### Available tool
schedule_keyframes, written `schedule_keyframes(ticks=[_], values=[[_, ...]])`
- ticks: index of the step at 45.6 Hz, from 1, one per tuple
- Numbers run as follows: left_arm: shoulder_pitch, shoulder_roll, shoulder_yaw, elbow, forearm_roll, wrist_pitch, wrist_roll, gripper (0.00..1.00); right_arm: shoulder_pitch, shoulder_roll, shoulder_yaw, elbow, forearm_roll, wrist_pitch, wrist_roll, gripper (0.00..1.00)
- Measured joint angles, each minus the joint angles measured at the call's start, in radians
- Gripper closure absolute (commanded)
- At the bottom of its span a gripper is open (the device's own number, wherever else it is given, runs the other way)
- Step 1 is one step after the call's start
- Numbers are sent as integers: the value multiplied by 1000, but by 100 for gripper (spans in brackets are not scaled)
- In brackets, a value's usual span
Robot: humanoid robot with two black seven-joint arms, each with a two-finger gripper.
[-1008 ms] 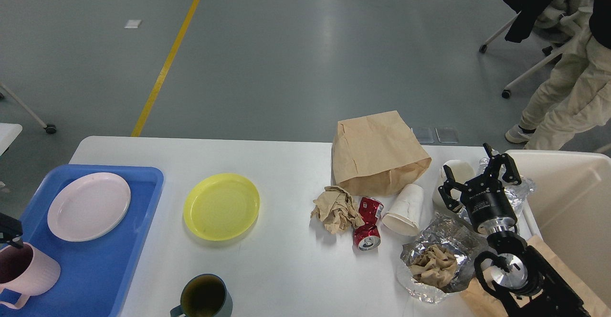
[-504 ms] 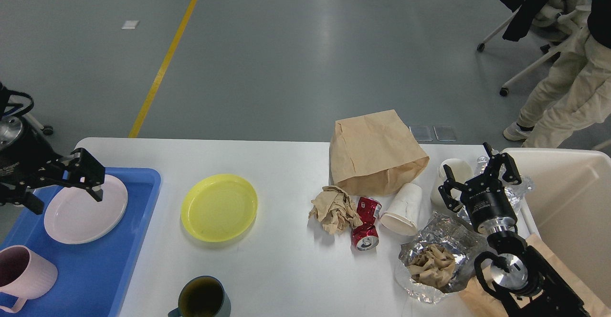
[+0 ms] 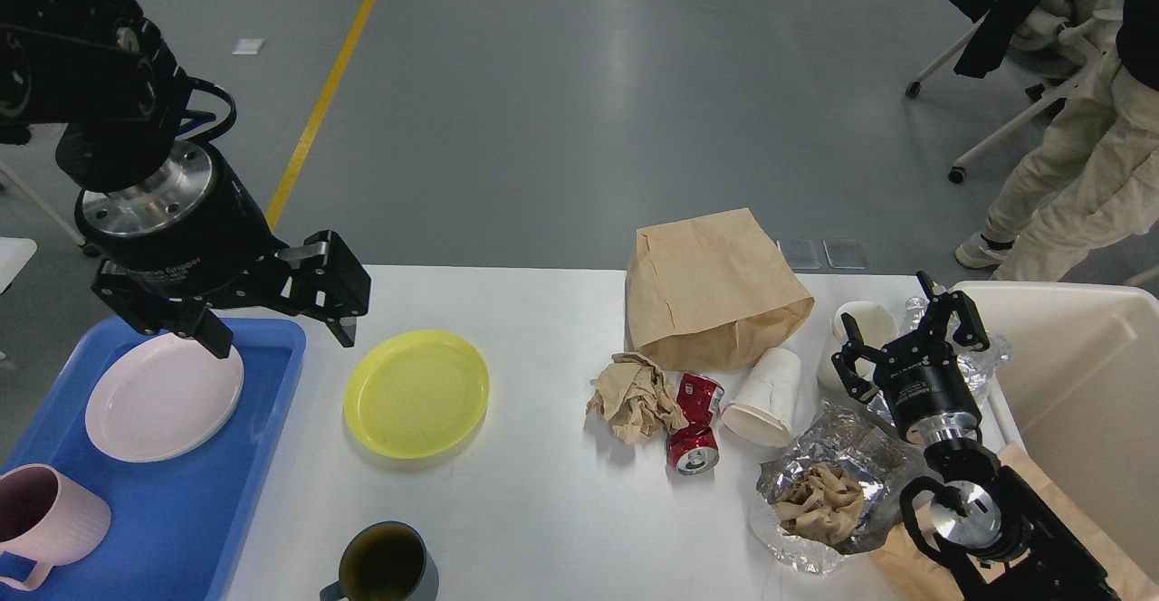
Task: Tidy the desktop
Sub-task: 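Move the left gripper over to the dark green mug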
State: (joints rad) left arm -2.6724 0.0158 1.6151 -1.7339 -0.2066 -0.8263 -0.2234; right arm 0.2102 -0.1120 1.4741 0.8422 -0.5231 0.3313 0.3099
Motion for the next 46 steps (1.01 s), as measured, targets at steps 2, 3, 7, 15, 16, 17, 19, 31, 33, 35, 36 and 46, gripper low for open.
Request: schedule_keyframes(ticks=[2, 3, 7, 15, 16, 17, 19, 31, 33, 35, 36, 46], values=[[-15, 6, -13, -6, -10, 0, 9, 4, 0, 0, 0, 0, 0, 0, 0, 0], [-22, 11, -21, -8, -19, 0, 16, 4, 0, 0, 0, 0, 0, 0, 0, 0], [-32, 38, -41, -11, -60, -1, 38, 4, 0, 0, 0, 0, 0, 0, 0, 0], [-34, 84, -87, -11, -87, -4, 76, 4, 0, 0, 0, 0, 0, 0, 0, 0], [-34, 91, -92, -11, -87, -5, 79, 3, 0, 0, 0, 0, 0, 0, 0, 0], [-34, 96, -96, -11, -87, -8, 81, 4, 0, 0, 0, 0, 0, 0, 0, 0], [-32, 105, -100, -7, -88, -16, 83, 3, 0, 0, 0, 0, 0, 0, 0, 0], [44, 119, -123, 62, -84, -44, 75, 4, 0, 0, 0, 0, 0, 0, 0, 0], [67, 120, -131, 68, -83, -46, 75, 4, 0, 0, 0, 0, 0, 0, 0, 0], [89, 120, -137, 70, -83, -47, 78, 4, 0, 0, 0, 0, 0, 0, 0, 0], [107, 121, -139, 71, -83, -47, 81, 4, 0, 0, 0, 0, 0, 0, 0, 0], [304, 138, -173, 64, 4, 20, 100, 7, 0, 0, 0, 0, 0, 0, 0, 0]])
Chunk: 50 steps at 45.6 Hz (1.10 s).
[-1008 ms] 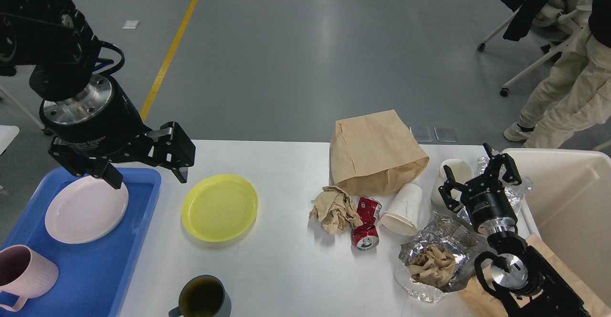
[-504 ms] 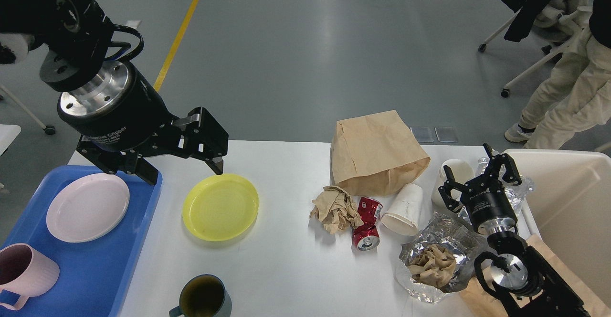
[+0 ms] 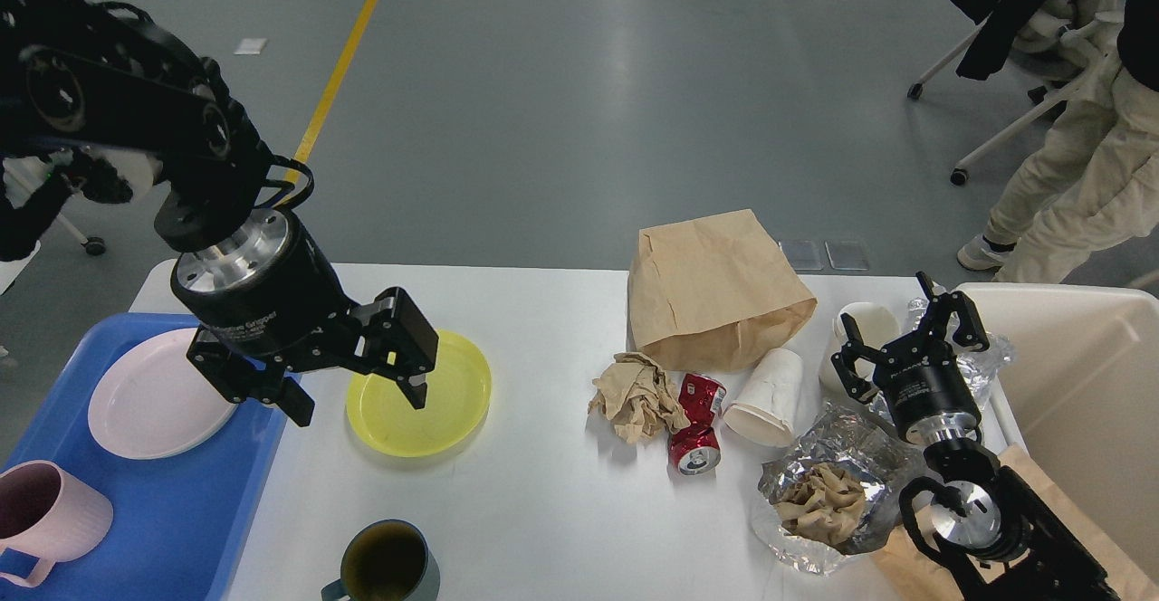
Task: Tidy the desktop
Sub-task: 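Move the left gripper over to the dark green mug, then grasp the dark green mug with the left gripper and lift it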
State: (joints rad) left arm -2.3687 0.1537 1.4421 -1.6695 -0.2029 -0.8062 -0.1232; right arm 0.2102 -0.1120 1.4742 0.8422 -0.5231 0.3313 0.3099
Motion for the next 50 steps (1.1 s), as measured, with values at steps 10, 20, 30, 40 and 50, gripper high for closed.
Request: schedule_keyframes(ticks=[10, 20, 30, 40, 50], values=[[311, 20, -17, -4, 131, 270, 1, 7, 0, 0, 0, 0, 0, 0, 0, 0], [569, 7, -42, 22, 188, 573, -1, 7, 0, 0, 0, 1, 0, 0, 0, 0], [711, -41, -49, 112, 190, 653, -1, 7, 0, 0, 0, 1, 0, 0, 0, 0], [779, -63, -86, 158, 191, 688, -1, 7, 0, 0, 0, 1, 0, 0, 0, 0], [807, -75, -87, 163, 193, 764, -1, 27, 0, 0, 0, 1, 0, 0, 0, 0]])
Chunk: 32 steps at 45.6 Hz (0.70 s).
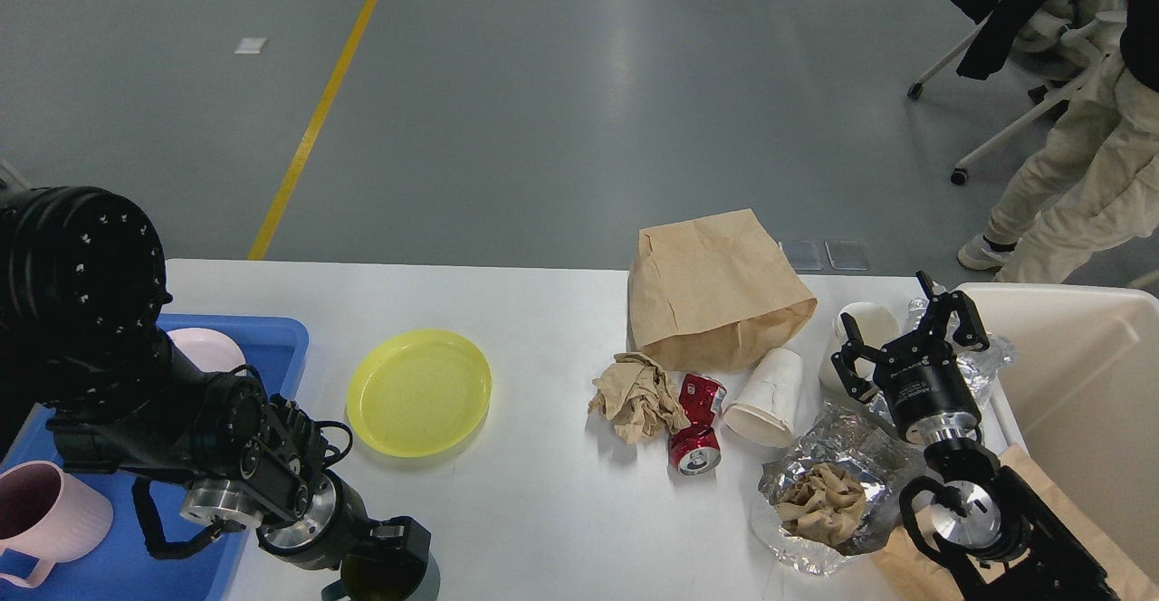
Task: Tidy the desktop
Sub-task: 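Grasp the dark green mug with the left gripper and lift it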
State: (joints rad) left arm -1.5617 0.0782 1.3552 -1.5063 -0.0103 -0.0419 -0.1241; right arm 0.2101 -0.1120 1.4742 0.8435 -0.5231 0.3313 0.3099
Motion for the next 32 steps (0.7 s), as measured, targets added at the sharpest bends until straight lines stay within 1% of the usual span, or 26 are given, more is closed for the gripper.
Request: schedule_keyframes(ticks=[3, 8, 13, 16, 18, 19, 22, 25, 32], values=[[2, 0, 5, 0, 0, 18, 3, 37, 0, 0, 0, 0, 0, 0, 0, 0], [3, 3, 13, 0, 0, 27, 7, 45, 0, 0, 0, 0, 0, 0, 0, 0], [8, 3, 13, 0, 0, 26, 7, 60, 0, 0, 0, 0, 0, 0, 0, 0], [14, 3, 13, -1, 3, 25, 7, 73, 0, 0, 0, -1, 0, 0, 0, 0], [17, 4, 13, -1, 4, 25, 7, 78, 0, 0, 0, -1, 0, 0, 0, 0], [19, 5, 14, -1, 4, 25, 8, 83, 0, 0, 0, -1, 0, 0, 0, 0], [22, 7, 14, 0, 3, 27, 9, 94, 0, 0, 0, -1, 0, 0, 0, 0], [25, 7, 15, 3, 3, 27, 9, 100, 0, 0, 0, -1, 0, 0, 0, 0], [26, 9, 22, 7, 3, 27, 11, 100, 0, 0, 0, -1, 0, 0, 0, 0]])
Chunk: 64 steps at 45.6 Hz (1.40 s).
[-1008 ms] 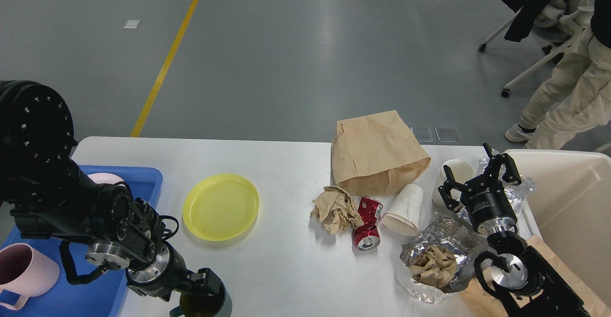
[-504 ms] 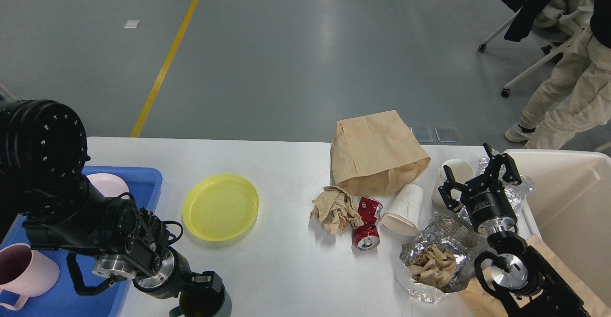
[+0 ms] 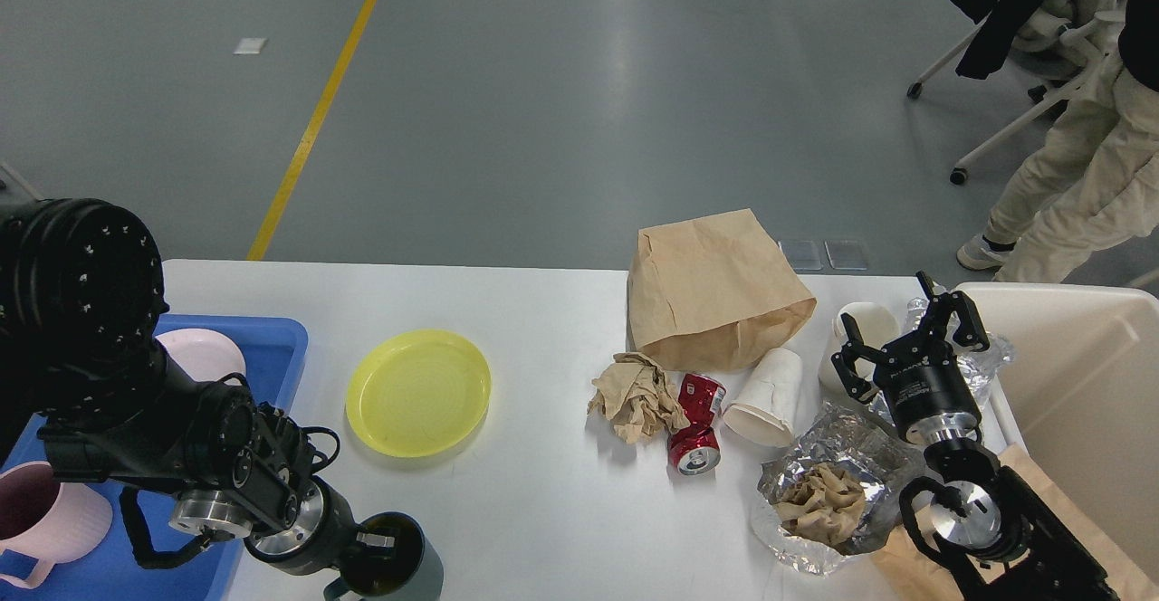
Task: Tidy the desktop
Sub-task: 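Grasp the dark green mug with the left gripper and lift it, then lower the dark green mug onto the blue tray and release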
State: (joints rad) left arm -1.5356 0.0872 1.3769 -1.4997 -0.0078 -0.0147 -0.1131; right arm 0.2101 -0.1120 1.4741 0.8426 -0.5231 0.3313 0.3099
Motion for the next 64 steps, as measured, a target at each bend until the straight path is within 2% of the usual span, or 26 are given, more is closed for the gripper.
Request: schedule_keyframes(ticks=[13, 20, 25, 42, 47, 57, 64], values=[[-6, 6, 5, -2, 2, -10, 4, 100, 0, 0, 0, 0, 0, 0, 0, 0], [-82, 27, 19, -50, 3, -50, 3, 100, 0, 0, 0, 0, 0, 0, 0, 0], [-220, 32, 48, -118, 3, -141, -1, 100, 0, 0, 0, 0, 0, 0, 0, 0], [-747, 36, 127, -208, 4, -575, -17, 100, 0, 0, 0, 0, 0, 0, 0, 0], [-850, 38, 129, -212, 3, -653, -18, 100, 0, 0, 0, 0, 0, 0, 0, 0], [-864, 89, 149, -210, 4, -665, -23, 100, 0, 0, 0, 0, 0, 0, 0, 0], [-823, 262, 214, -176, 111, -596, -47, 100, 0, 0, 0, 0, 0, 0, 0, 0]])
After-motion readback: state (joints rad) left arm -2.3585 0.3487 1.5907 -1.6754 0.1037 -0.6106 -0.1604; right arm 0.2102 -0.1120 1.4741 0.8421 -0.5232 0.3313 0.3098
